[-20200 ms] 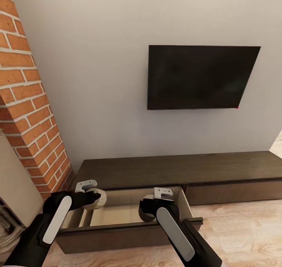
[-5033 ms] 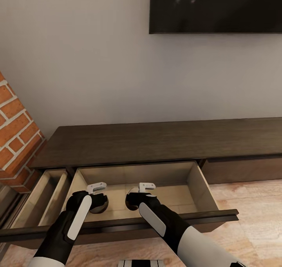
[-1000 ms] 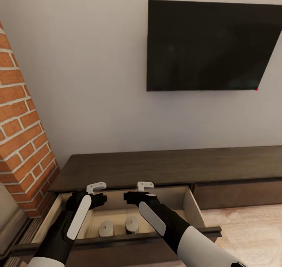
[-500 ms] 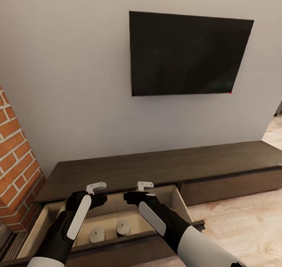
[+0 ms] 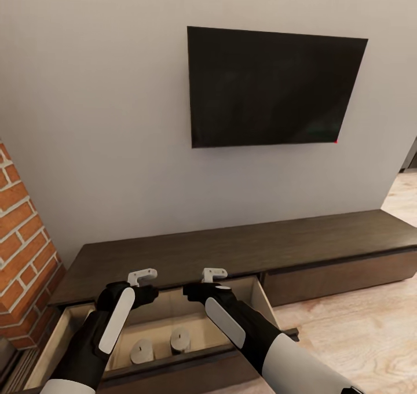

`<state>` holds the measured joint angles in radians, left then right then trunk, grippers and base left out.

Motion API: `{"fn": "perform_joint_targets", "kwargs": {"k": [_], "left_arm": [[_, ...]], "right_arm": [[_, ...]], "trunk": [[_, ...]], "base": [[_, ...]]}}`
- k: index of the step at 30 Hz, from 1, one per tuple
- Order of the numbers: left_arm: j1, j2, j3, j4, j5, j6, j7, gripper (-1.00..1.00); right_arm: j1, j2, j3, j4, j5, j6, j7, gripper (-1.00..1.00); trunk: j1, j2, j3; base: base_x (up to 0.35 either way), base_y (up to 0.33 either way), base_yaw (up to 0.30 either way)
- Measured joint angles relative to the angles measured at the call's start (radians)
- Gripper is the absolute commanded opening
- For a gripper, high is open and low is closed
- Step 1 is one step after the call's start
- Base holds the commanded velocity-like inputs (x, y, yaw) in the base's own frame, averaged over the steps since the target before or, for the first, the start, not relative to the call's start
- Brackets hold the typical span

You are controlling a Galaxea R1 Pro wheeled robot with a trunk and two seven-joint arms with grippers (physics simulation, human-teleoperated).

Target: Place each of the two pumpkins and all three candles from the living room inside a cabinet in the living room (use any cabinet), then make sure every cabinet is closed, and position the cauldron so it is next to a table in the living room.

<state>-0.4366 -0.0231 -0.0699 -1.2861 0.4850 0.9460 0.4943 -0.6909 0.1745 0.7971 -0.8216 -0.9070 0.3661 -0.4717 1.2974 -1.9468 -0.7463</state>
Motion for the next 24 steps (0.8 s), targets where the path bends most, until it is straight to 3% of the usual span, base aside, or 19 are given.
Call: {"fn": "perform_joint_targets", "kwargs": {"k": [6,16,24], "left_arm": [[0.0,0.0,0.0,0.0,0.0,0.0,0.0,1.0],[0.0,0.0,0.0,0.0,0.0,0.0,0.0,1.0],[0.0,0.0,0.0,0.0,0.0,0.0,0.0,1.0]], "right_arm": [[0.0,0.0,0.0,0.0,0.0,0.0,0.0,1.0],[0.0,0.0,0.001,0.001,0.0,0.0,-0.001,1.0],[0.0,0.0,0.0,0.0,0.0,0.0,0.001,1.0]], "trunk": [[-0.023,0.042,0.019],[-0.061,0.112,0.05],[-0.092,0.168,0.075]], "base": [[0.0,0.0,0.041],[0.0,0.0,0.24],[0.0,0.0,0.037]]}}
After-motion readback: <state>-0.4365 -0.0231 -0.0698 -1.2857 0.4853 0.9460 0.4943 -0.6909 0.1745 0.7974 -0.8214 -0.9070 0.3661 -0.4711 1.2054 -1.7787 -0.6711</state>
